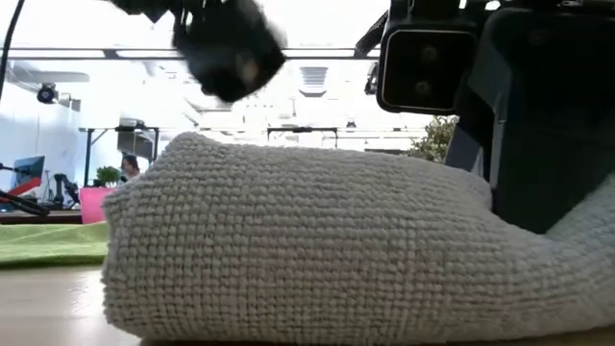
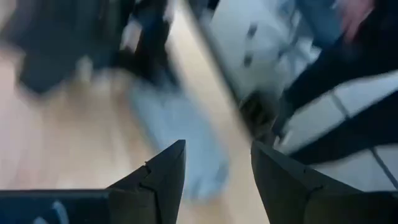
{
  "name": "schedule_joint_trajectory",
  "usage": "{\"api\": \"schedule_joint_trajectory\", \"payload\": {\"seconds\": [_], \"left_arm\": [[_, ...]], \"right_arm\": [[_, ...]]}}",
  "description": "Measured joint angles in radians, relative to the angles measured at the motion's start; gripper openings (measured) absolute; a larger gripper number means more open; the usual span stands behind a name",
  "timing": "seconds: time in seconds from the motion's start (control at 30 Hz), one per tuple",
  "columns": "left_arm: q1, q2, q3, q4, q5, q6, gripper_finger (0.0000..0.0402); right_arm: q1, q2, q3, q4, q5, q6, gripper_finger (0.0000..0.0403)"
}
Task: Roll microfiber towels into tight, uniform cylinder then place into a basket
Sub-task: Roll the blue microfiber cloth
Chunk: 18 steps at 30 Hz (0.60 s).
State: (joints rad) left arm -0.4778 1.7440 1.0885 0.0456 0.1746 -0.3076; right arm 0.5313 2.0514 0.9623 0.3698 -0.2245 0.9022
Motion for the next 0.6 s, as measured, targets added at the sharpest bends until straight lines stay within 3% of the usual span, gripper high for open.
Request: {"api": "schedule_joint_trajectory", "payload": {"seconds": [0.33,0.5,0.6], "left_arm": [[-0.076,0.054,0.008,0.079,-0.192,0.216,0.0166],[-0.095,0.079,0.003,0.092,-0.208,0.394,0.0167],[-0.103,0.11,0.001,0.102,-0.208,0.422,0.0167]], "right_arm": [[-0.032,0.0,-0.008,0.047,-0.002,0.078,0.0027],[-0.042,0.0,-0.011,0.067,-0.015,0.155,0.0028],[-0.042,0.0,-0.013,0.071,-0.015,0.168,0.0028]]}}
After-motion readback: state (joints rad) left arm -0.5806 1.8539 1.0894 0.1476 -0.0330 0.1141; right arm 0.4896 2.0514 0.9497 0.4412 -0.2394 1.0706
